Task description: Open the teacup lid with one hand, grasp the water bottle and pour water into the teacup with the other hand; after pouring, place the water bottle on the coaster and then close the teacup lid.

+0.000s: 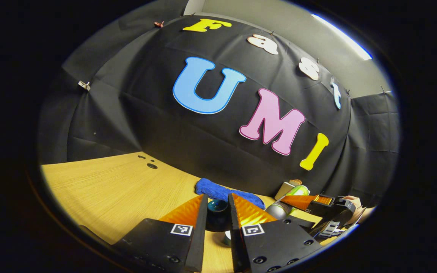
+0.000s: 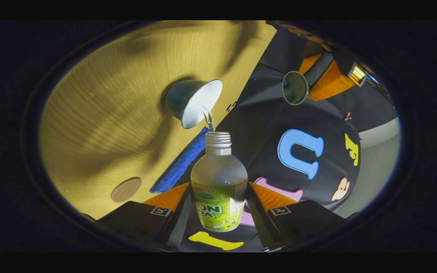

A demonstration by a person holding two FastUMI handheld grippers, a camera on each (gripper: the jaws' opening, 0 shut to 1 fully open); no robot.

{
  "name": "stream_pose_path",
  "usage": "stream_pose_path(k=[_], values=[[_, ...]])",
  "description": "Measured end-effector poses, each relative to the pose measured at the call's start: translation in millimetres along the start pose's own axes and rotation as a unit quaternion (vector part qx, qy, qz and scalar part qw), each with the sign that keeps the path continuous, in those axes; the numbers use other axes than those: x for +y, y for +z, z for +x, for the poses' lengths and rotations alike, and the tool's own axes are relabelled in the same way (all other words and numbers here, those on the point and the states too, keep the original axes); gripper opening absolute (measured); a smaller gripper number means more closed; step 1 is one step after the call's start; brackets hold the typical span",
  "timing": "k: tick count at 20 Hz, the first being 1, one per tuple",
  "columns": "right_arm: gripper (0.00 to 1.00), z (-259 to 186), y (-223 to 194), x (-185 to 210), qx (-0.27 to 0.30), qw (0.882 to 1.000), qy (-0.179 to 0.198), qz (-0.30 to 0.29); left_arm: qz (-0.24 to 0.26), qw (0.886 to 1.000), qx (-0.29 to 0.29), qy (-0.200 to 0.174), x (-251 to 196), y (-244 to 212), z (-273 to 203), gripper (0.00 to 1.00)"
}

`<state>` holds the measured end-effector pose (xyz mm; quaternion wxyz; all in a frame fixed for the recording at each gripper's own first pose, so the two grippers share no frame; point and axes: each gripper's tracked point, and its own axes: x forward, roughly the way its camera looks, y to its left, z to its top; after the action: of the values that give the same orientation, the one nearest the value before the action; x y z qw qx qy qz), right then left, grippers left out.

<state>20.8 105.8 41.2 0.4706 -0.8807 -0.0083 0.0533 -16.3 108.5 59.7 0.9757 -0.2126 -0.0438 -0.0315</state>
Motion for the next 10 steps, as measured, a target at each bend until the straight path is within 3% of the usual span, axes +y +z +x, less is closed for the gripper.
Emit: stream_pose_path(k=[5,10], values=[[0.78,-1,1,-15,-0.011,0.998,-0.034,-0.059,-0.002,1.0,-0.001,0.003,3,1,-1,0.33],[0.75,0,2,-18,-0.014,0.996,-0.045,-0.075,-0.001,1.0,-0.001,0.002,3,2,-1,0.33]])
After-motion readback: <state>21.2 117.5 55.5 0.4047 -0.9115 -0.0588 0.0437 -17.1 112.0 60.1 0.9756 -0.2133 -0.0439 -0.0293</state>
